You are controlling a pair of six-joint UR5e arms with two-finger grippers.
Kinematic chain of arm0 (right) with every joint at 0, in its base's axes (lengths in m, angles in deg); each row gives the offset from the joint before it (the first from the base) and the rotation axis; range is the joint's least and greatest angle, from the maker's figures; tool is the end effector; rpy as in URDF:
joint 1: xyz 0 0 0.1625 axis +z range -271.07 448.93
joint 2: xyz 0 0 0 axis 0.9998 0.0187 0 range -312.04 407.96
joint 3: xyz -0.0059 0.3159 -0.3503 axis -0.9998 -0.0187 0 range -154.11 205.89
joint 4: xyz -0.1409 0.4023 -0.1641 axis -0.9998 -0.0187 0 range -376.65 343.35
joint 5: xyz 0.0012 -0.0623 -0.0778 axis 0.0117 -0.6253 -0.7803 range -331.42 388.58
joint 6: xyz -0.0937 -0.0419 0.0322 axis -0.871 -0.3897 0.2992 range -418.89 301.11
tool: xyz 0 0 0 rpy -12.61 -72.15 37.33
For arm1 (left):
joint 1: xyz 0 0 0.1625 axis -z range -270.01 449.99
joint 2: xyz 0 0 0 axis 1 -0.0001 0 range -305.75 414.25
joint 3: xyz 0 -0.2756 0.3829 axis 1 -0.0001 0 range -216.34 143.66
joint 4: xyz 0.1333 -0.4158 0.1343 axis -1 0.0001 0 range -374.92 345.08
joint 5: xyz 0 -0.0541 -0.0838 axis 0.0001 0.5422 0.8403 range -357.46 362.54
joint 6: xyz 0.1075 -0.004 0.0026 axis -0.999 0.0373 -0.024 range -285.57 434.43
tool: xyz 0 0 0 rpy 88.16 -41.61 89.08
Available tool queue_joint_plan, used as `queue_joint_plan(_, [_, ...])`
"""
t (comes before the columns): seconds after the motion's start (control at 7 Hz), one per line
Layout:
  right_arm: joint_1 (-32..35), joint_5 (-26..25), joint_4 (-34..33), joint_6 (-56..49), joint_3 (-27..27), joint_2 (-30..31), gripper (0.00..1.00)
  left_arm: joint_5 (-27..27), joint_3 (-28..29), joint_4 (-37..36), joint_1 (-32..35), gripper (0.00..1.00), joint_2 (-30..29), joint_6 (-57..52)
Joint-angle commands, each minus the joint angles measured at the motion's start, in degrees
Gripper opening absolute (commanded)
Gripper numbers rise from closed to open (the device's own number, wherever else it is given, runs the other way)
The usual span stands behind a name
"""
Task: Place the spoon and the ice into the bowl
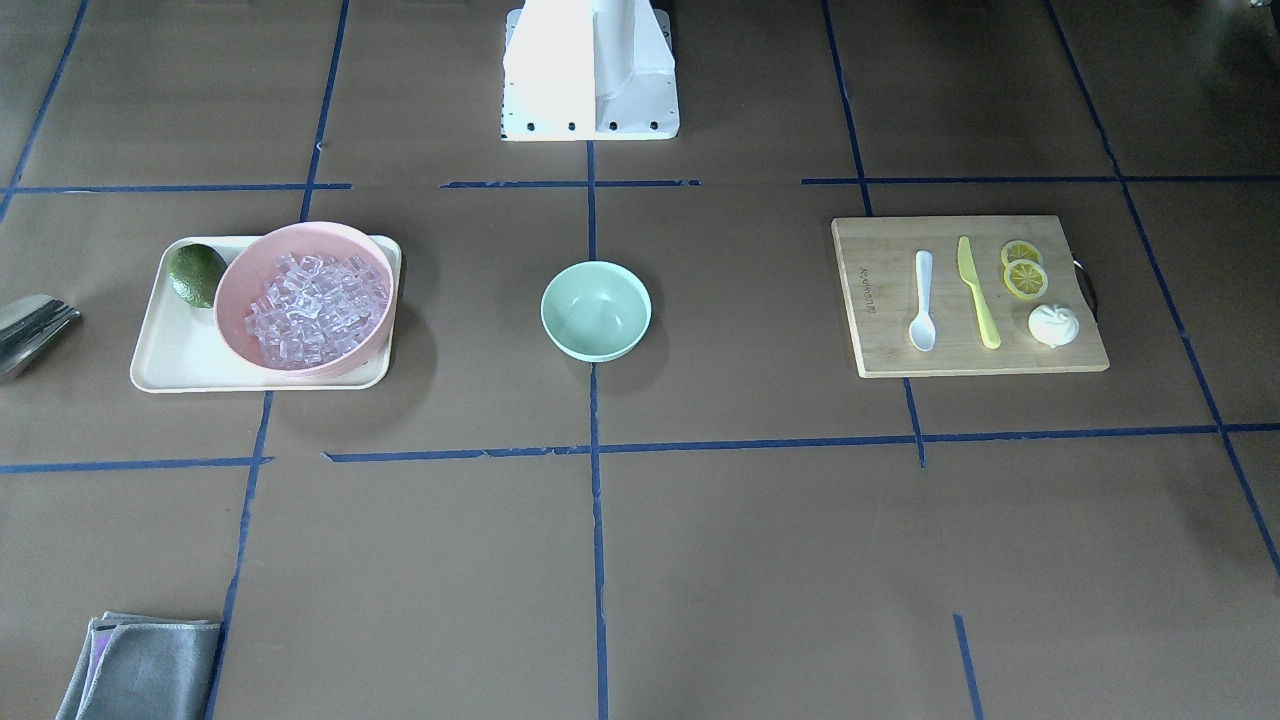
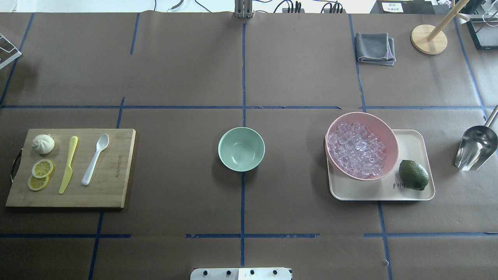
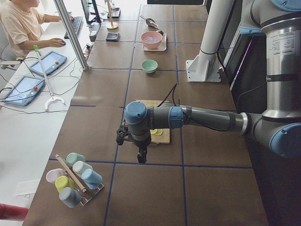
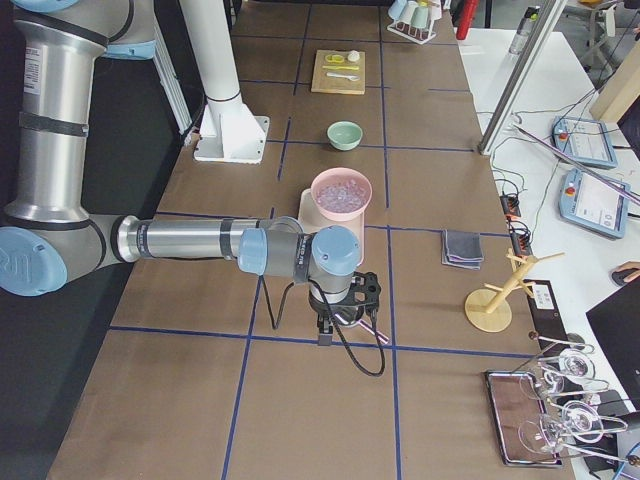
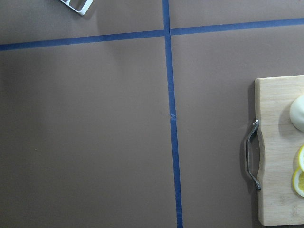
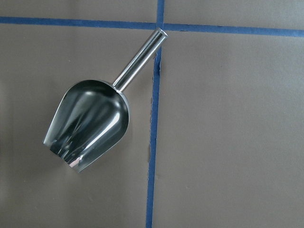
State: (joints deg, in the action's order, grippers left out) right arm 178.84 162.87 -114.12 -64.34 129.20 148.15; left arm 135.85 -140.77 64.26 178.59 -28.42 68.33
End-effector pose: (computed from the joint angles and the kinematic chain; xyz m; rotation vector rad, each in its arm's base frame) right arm 0.0575 -0.4463 0.6874 -0.0360 -0.7753 -0.0625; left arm -0.0481 -0.4692 0.6611 -0.0309 0.7578 0.1002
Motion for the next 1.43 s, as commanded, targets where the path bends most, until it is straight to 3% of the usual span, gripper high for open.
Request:
queue_joint_plan(0.0, [0.0,0.0,0.1,-0.1,0.8,0.0,1.0,7.0,-0.9,1.1,-3.5,1.0,-0.4,1.3])
queue_joint_plan(0.14, [-0.1,0.2,0.0,0.0,0.8,-0.1,1.0,9.2,-3.2,2.3,-9.5,1.0,-2.4,9.8])
queue_joint_plan(0.43, [-0.3,1.1,0.0,0.4,0.8,-0.3,1.0,8.6,-6.0,9.1,-16.9,1.0,-3.7,18.6])
queue_joint_plan(0.71, [-0.7,1.6,0.1,0.2,0.8,-0.3,1.0,3.2,-5.4,12.1,-28.9,1.0,-12.0,30.7])
queue_joint_plan(0.86, [-0.7,1.8,0.0,0.2,0.8,-0.3,1.0,-1.2,-4.7,12.4,-33.7,1.0,-13.1,31.4])
queue_joint_plan(1.14, [-0.7,4.4,0.1,0.0,0.7,-0.4,1.0,-3.1,-1.5,12.8,-39.4,1.0,-17.2,34.0])
queue_joint_plan(1.29, [-0.7,4.5,1.0,0.0,0.7,-0.3,1.0,-6.1,0.4,16.7,-40.3,1.0,-17.2,35.1])
